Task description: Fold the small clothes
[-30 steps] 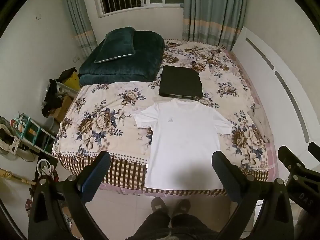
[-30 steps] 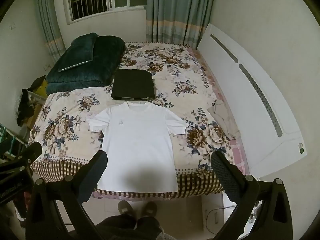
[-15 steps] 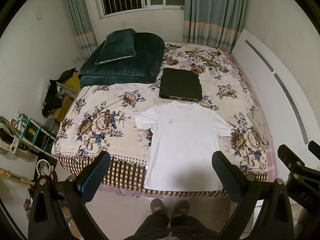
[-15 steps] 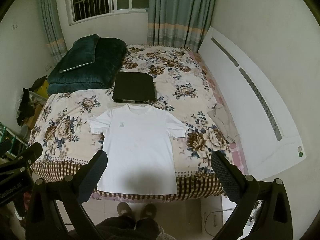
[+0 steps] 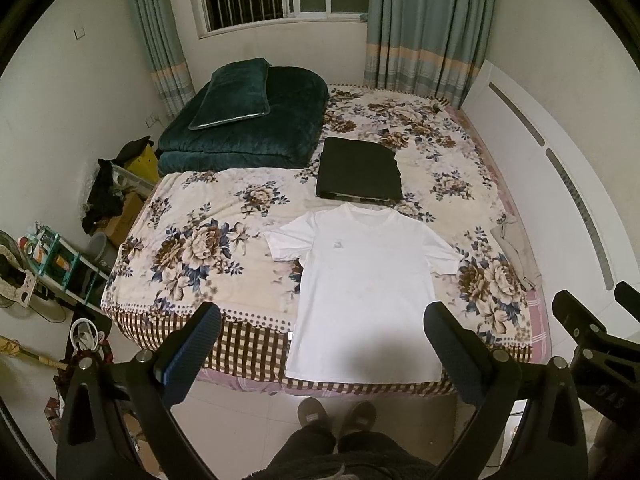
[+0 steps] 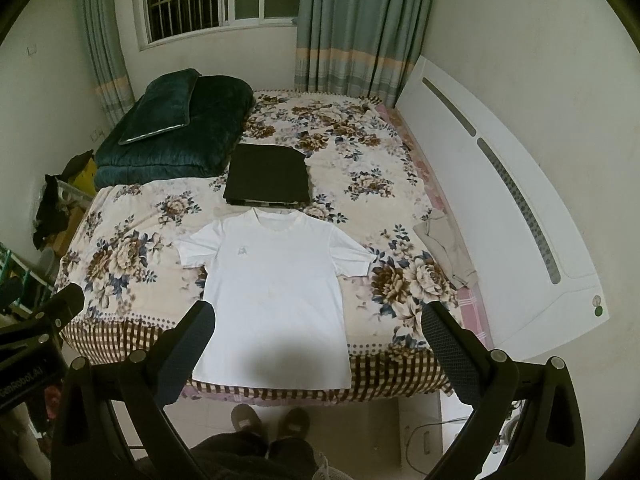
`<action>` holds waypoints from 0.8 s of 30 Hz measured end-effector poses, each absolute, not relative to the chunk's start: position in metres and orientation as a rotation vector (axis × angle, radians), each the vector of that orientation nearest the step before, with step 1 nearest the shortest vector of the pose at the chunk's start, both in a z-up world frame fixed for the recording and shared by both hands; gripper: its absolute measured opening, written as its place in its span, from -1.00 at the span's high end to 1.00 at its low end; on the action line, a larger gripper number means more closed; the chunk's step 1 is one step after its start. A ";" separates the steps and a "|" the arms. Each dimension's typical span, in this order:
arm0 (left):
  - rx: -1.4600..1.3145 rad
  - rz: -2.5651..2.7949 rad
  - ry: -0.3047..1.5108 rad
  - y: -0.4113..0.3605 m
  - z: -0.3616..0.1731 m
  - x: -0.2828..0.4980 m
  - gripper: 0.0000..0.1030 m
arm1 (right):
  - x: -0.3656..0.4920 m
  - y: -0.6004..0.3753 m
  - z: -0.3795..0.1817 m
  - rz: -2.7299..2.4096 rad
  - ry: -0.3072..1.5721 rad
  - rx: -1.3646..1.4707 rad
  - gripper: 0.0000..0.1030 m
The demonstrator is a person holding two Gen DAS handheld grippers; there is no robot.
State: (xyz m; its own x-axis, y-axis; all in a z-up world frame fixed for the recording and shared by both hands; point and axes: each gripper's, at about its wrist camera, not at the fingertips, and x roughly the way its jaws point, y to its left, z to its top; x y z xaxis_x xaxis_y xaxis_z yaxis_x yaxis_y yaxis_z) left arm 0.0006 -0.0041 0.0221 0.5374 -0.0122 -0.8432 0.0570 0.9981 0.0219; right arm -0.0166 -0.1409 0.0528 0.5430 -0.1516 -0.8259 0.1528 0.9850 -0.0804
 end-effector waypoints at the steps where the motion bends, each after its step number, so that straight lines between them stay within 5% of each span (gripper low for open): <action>1: 0.049 -0.042 1.002 -0.004 0.022 0.000 -1.00 | -0.017 -0.140 0.052 -0.182 0.979 0.002 -1.00; 24: 0.044 -0.044 0.995 -0.001 0.023 -0.002 -1.00 | -0.011 -0.137 0.066 -0.178 0.968 -0.003 -1.00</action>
